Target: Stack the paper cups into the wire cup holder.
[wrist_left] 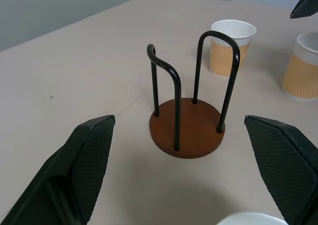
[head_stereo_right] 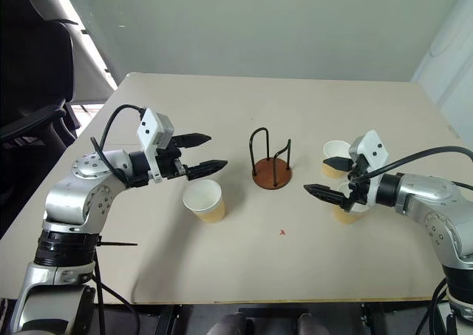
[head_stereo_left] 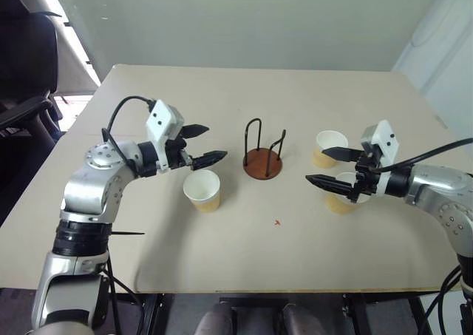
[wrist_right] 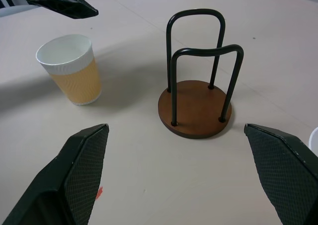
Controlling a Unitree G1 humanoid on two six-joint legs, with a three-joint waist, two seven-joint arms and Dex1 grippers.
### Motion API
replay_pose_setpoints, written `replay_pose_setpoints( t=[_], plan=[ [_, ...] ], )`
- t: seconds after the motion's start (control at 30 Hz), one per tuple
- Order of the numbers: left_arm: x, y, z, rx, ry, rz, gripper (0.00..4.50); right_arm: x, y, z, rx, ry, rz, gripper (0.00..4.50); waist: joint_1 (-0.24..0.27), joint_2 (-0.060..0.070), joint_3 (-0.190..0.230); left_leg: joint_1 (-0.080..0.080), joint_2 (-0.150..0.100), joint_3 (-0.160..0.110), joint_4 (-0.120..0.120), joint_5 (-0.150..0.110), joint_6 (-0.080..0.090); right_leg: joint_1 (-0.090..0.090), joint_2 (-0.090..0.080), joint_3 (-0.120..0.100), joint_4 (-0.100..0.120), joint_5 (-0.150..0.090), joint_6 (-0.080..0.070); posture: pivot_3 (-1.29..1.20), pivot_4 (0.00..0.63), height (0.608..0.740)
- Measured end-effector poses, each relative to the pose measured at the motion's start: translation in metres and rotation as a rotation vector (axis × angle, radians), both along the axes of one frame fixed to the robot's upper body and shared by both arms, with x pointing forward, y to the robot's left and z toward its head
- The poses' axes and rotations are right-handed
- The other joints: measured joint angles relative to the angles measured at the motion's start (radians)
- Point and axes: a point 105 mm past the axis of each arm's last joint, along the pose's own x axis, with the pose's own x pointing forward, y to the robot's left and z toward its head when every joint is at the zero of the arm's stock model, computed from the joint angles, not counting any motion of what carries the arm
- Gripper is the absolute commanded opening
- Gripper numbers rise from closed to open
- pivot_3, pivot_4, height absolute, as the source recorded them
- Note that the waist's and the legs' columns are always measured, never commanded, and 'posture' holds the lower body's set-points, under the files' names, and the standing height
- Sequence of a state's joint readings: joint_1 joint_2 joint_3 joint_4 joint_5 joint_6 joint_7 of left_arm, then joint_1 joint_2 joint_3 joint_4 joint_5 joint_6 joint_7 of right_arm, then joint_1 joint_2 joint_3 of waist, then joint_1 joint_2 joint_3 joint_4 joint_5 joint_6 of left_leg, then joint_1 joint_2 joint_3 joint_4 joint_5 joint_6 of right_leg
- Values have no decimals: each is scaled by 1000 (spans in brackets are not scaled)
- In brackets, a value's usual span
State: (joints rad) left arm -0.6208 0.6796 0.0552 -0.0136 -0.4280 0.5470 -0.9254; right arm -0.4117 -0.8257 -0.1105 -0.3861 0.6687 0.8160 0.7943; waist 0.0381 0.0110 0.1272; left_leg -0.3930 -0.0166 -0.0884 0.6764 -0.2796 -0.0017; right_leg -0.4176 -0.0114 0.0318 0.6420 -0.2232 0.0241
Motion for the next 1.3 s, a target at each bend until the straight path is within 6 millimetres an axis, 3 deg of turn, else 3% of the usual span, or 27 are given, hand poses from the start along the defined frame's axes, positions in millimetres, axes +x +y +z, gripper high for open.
replay_pose_setpoints(
  t=[0.33, 0.67, 1.3],
  plan=[
    [1, 0, -2, -5, 7, 10, 4500, 0, -1, 0, -5, 1, 3, 4475, 0, 0, 0, 0, 0, 0, 0, 0, 0, 0, 0, 0, 0, 0, 0, 0, 150, 740],
    [9, -13, -5, -36, 12, 5, 4500, 2, -5, 1, -21, -4, -12, 4475, 0, 0, 0, 0, 0, 0, 1, 0, 0, 0, 0, 0, 0, 0, 0, 0, 150, 740],
    [40, -62, -23, 30, 58, -87, 4500, -5, -15, 7, -24, -46, -64, 4475, 5, 0, 0, -2, 0, 0, 4, 0, 1, 1, 0, 0, 1, 0, 1, 0, 150, 740]
  ],
)
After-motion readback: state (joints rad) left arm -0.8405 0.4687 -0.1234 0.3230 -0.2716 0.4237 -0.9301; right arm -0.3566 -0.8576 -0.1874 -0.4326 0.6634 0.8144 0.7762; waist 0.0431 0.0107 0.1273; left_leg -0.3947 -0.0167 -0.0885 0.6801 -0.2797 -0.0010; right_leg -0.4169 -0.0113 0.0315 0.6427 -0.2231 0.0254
